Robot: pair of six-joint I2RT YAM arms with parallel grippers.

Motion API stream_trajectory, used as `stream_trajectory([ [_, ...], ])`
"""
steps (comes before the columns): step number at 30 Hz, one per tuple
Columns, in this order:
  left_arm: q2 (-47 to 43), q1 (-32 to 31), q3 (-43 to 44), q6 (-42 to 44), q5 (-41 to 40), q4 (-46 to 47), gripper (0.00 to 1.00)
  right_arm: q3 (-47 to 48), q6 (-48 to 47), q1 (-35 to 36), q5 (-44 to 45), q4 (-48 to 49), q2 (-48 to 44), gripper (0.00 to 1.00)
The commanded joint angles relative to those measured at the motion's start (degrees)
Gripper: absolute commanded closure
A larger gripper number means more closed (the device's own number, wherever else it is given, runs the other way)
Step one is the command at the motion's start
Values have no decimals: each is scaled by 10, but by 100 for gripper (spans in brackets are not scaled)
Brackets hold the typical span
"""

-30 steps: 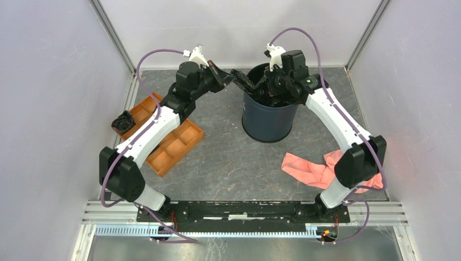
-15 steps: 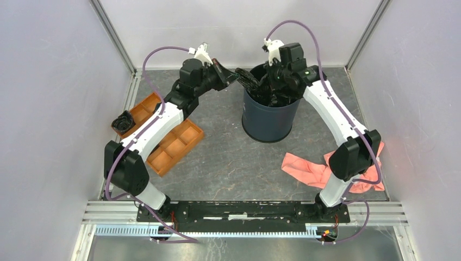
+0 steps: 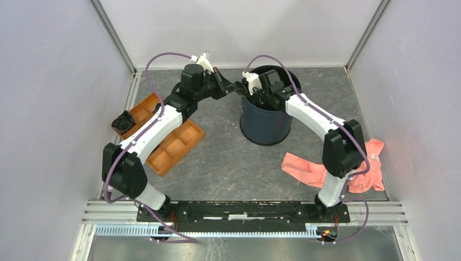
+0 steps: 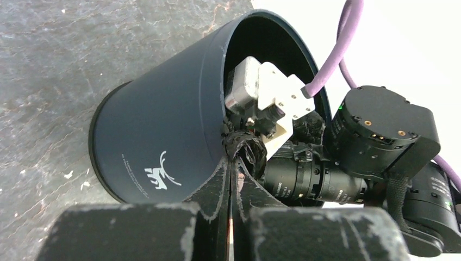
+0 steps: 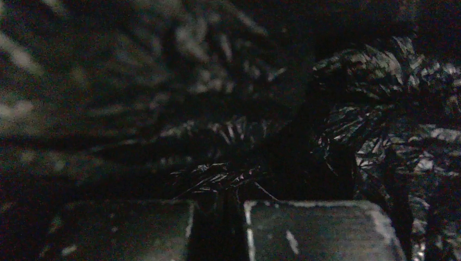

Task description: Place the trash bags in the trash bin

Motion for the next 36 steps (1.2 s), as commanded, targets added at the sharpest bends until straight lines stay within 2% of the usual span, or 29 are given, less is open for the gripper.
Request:
stream_trajectory([
  [1,-72,0,18,66,-21,-74,98,-59,41,38,-134,72,-65,99],
  [4,-109,0,-7,67,-23,-85,98,-122,111,57,-234,169,-107,99],
  [7,-143,0,-29,63,-24,-86,98,-146,139,69,-251,206,-140,99],
  [9,-160,0,-37,66,-32,-98,98,-121,106,67,-185,155,-149,100],
  [12,-179,-1,-37,68,-33,-106,98,-56,55,67,-15,52,-156,96],
  [15,-193,0,-27,75,-23,-105,98,-33,29,68,31,16,-177,76],
  [19,-217,0,-15,102,-36,-111,98,-29,14,67,40,8,-231,57],
  [21,-229,0,-13,122,-68,-127,98,-26,8,67,57,1,-260,45],
  [25,-259,0,-19,150,-156,-167,98,-32,-18,67,94,-4,-324,27],
  [28,-291,0,-37,155,-200,-175,98,-67,-42,68,174,7,-378,10],
  [30,-310,0,-53,154,-208,-169,98,-89,-54,67,228,15,-398,4],
  [32,-325,0,-67,148,-215,-160,98,-94,-64,67,262,7,-397,2],
  [36,-354,0,-97,132,-235,-134,98,-88,-92,69,242,-24,-370,2],
])
